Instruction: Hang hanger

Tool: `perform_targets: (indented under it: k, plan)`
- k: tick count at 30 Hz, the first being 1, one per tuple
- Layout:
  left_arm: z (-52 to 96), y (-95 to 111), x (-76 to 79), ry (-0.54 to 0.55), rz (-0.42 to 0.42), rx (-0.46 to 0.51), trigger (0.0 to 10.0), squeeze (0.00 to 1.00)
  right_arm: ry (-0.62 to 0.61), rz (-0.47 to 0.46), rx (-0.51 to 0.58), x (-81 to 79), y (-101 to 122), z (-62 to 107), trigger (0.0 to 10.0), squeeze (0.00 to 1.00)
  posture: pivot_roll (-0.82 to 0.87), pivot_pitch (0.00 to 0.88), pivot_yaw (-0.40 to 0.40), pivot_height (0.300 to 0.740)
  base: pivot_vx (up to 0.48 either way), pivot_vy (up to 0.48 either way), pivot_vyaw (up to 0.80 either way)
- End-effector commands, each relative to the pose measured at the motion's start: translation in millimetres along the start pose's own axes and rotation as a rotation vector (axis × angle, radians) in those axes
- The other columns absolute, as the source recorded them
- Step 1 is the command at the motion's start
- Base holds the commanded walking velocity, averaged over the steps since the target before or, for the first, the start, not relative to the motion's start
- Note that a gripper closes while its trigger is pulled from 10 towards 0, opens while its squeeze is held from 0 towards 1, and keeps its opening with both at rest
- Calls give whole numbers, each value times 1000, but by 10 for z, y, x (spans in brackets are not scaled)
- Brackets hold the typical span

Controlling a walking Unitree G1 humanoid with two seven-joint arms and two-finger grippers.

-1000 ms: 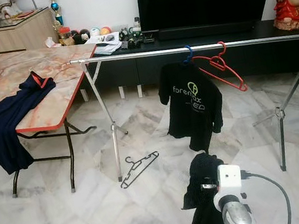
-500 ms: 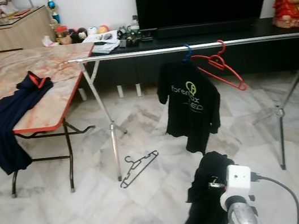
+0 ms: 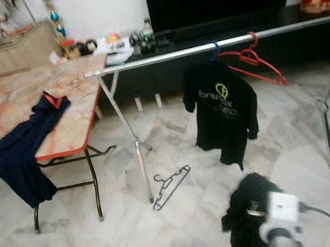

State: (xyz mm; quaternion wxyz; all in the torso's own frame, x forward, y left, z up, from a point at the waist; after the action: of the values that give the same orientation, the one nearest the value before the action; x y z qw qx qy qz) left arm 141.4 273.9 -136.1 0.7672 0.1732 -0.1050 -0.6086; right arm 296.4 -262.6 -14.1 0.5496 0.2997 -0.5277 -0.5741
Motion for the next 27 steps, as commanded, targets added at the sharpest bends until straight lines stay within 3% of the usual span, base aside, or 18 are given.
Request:
perform_targets:
  k: [1, 4, 10, 15, 20, 27]
  plan:
    - [11, 0, -72, 22, -9, 6, 10000, 0, 15, -19, 78, -46, 262, -105, 10000, 0, 62, 0, -1, 740, 0, 480, 0]
    - [4, 4, -25, 14, 11, 17, 10000, 0, 43, 1, 99, -72, 349, -148, 10000, 0, 94, 0, -37, 740, 0, 480, 0]
    - [0, 98, -12, 9, 43, 40, 10000, 0, 78, 0, 152, -195, 545, -220, 10000, 0, 106, 0, -37, 740, 0, 480, 305]
    - [1, 143, -23, 9, 55, 49, 10000, 0, 94, -12, 156, -267, 557, -216, 10000, 0, 96, 0, -23, 740, 0, 480, 740]
    - [5, 174, -50, 18, 69, 56, 10000, 0, 129, -23, 149, -400, 517, -168, 10000, 0, 39, 0, -10, 740, 0, 480, 0]
    - [-7, 158, 18, 1, 44, 41, 10000, 0, 91, -27, 134, -263, 460, -168, 10000, 0, 67, 0, -18, 740, 0, 480, 0]
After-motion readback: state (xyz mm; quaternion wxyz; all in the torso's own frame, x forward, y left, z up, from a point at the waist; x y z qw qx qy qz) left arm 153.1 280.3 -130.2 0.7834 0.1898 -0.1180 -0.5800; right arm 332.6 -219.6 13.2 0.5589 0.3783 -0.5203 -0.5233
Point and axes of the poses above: a point about 5 cm out from each wrist's last joint towards the gripper, its own z axis pointing back from the gripper into the wrist, its own y axis along the axis of the wrist's last joint, x = y × z, the point moved 5 cm from there along -z, pointing out of the wrist towards the gripper, and after that the axes turned 15 degrees about z, right-handed, at the moved point
